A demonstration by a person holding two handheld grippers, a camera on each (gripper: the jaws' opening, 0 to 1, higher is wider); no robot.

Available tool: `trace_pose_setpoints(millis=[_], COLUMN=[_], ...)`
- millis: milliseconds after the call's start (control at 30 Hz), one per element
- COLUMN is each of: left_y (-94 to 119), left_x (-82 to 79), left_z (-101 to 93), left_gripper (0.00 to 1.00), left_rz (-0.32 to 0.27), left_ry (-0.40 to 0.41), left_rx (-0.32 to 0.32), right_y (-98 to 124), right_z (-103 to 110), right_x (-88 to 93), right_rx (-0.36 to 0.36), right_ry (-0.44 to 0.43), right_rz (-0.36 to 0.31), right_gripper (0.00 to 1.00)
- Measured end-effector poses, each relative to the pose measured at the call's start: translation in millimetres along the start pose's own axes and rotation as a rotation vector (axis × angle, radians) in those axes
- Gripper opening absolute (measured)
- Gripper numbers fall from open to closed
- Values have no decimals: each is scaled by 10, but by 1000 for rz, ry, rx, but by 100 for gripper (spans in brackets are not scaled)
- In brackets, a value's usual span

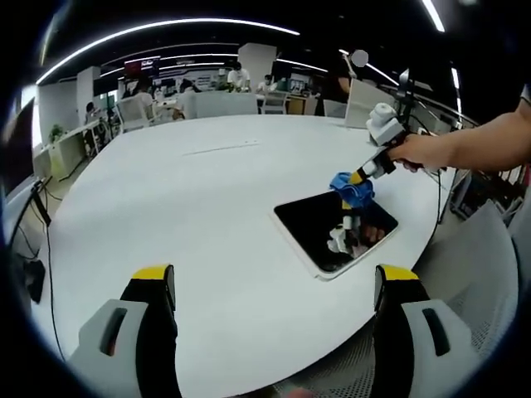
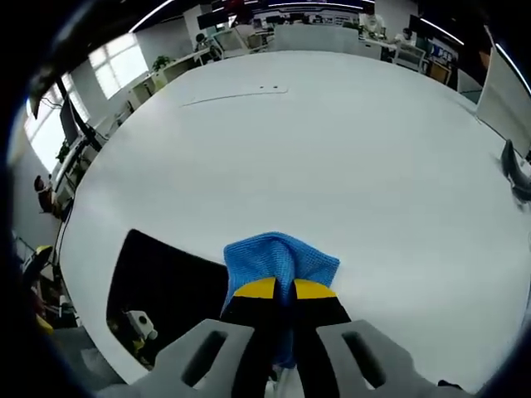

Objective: Wipe the mirror surface with the cleaning cloth until all visible marks leave the cleaned area.

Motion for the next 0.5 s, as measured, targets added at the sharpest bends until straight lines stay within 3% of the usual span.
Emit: trace_pose_setpoints(millis=[300,500], left_y=[14,-9], left_x=[19,-34], left_z=[-2,7], left_gripper=[99,99], left_rz=[19,-5], left_ry=[4,34], left_rx=[-35,-63], right_y=[355,585], right_z=[-123,-435], right_x=[-71,-54], right_rx=[-26,-21], right_ry=[-32,-51], right_rz=[-35,-47], right_gripper=[0,0])
Point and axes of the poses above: the point that each gripper's makers call its tool centre point, and the gripper's own axes: y roughly backward along the fingers, z roughly to its left, x roughly out of its underside, the point moved 1 cm from there along y, roughly backward along the fingers, and after that the axes turned 2 degrees about x, right-handed, at the moved point
